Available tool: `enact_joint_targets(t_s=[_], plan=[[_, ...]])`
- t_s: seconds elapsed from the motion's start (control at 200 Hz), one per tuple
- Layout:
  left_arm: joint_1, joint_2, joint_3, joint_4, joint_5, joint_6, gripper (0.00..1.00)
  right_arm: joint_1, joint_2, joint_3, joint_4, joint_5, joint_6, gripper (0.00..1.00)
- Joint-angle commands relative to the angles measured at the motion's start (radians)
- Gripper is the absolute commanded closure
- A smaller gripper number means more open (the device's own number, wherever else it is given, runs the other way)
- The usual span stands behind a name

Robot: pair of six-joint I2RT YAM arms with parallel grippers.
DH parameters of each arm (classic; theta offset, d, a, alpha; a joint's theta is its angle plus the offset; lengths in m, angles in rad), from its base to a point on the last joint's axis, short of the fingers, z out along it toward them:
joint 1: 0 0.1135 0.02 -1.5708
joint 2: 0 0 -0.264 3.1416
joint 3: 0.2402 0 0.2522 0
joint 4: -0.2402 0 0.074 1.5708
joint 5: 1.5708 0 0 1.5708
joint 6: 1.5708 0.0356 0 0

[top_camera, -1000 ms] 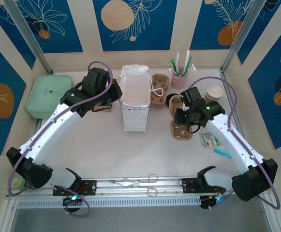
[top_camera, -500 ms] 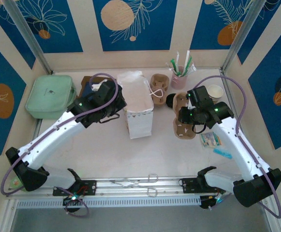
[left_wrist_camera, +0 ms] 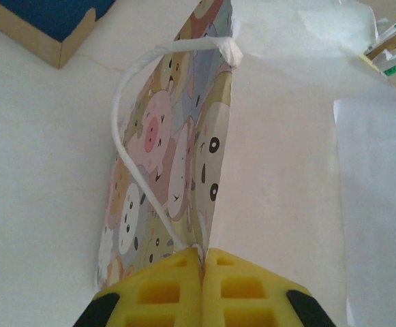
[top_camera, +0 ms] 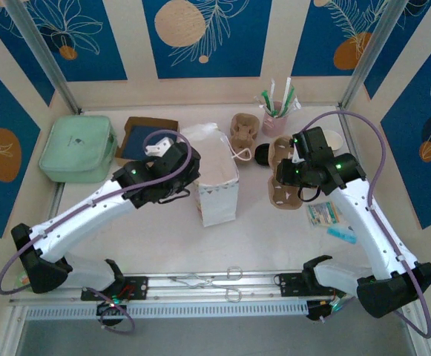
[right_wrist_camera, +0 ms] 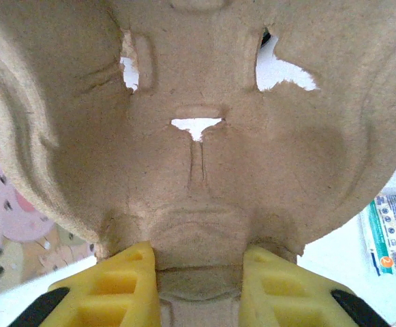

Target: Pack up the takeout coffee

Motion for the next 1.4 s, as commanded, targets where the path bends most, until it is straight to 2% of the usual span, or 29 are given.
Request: enact_joint_targets(t_s=[0.0, 0.235, 0.285, 0.32, 0.38, 0.415, 0.485, 0.695, 0.865, 0.97, 1.126, 1.246, 1.396], plan=[[-0.029, -0.011, -0.005, -0.001, -0.036, -0.057, 1.0, -0.005, -0.025, 0.033, -0.025, -0.024, -0.007, 0.73], [-0.04, -0.021, -0.029, 0.037, -0.03, -0.023, 1.0, -0.005, -0.028, 0.044, -0.032, -0.026, -0.006, 0.73], [-0.04, -0.024, -0.036, 0.051, -0.025, -0.001, 0.85, -0.005, -0.027, 0.051, -0.037, -0.024, -0.007, 0.73], [-0.043, -0.025, -0.043, 0.058, -0.024, 0.009, 0.66, -0.005, -0.026, 0.056, -0.041, -0.023, -0.008, 0.73], [-0.049, -0.029, -0.058, 0.067, -0.021, 0.026, 0.44, -0.005, -0.026, 0.067, -0.048, -0.019, -0.011, 0.73], [-0.049, -0.031, -0.062, 0.064, -0.021, 0.035, 0.37, -0.005, -0.025, 0.074, -0.051, -0.018, -0.013, 0.73], [-0.052, -0.037, -0.06, 0.055, -0.026, 0.065, 0.3, -0.005, -0.019, 0.09, -0.06, -0.016, -0.016, 0.73], [-0.055, -0.103, -0.028, 0.068, -0.108, 0.249, 0.28, 0.006, 0.011, 0.166, -0.093, -0.016, -0.025, 0.73], [-0.039, -0.109, 0.066, 0.061, -0.092, 0.451, 0.28, 0.029, 0.042, 0.256, -0.126, -0.008, -0.029, 0.73], [0.024, -0.071, 0.139, 0.013, -0.012, 0.51, 0.28, 0.049, 0.07, 0.32, -0.144, -0.008, -0.031, 0.73], [0.171, -0.001, 0.213, -0.017, 0.149, 0.589, 0.29, 0.094, 0.128, 0.44, -0.174, 0.004, -0.035, 0.73], [0.277, 0.077, 0.268, -0.043, 0.231, 0.652, 0.3, 0.139, 0.184, 0.548, -0.204, 0.021, -0.04, 0.73], [0.357, 0.172, 0.308, -0.049, 0.331, 0.722, 0.3, 0.183, 0.258, 0.666, -0.218, 0.008, -0.039, 0.73]])
